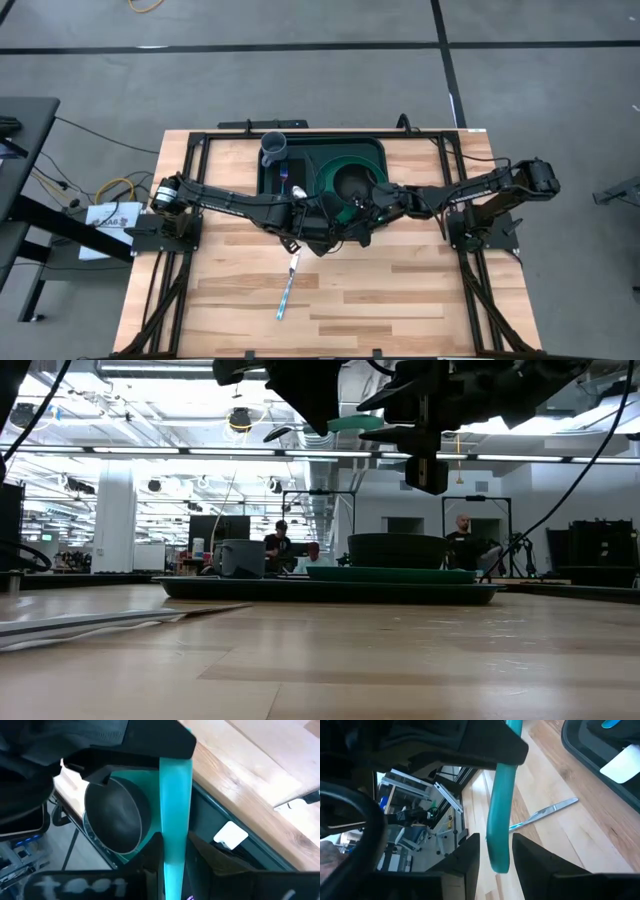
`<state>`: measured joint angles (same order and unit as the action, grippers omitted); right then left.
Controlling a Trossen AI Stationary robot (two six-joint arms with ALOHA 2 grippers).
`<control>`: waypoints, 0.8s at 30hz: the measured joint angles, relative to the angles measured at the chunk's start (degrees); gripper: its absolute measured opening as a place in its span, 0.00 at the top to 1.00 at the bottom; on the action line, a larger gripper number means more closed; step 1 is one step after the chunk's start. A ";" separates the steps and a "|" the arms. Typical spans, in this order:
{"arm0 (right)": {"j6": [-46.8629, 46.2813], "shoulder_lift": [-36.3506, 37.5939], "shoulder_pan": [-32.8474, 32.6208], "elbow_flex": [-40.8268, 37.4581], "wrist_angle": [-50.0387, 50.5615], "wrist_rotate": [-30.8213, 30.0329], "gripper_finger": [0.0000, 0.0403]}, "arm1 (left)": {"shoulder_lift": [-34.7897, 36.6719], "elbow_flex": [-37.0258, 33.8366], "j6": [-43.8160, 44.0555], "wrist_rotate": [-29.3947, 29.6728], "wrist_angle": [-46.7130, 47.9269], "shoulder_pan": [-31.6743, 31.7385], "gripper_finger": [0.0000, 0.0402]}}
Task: Set up tray
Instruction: Put the blue spoon to the right of the blue fork on the black napkin
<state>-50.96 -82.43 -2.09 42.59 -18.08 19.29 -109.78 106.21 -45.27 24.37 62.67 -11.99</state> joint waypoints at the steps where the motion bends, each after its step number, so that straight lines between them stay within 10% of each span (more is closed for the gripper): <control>1: 0.00 0.00 0.00 0.00 0.02 0.02 0.73 | 0.00 0.00 -0.01 0.17 -0.06 0.00 0.91; 10: 1.56 0.07 -0.02 0.00 -0.25 0.28 0.91 | 0.00 -0.07 -0.05 0.16 -0.30 0.00 0.91; 24: 1.89 0.13 0.04 0.00 -0.90 -0.40 0.91 | 0.00 -0.17 2.91 5.23 -0.49 -0.04 0.80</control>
<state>-49.07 -82.30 -2.04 42.59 -18.98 18.89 -109.78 106.04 -42.36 29.60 62.17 -12.03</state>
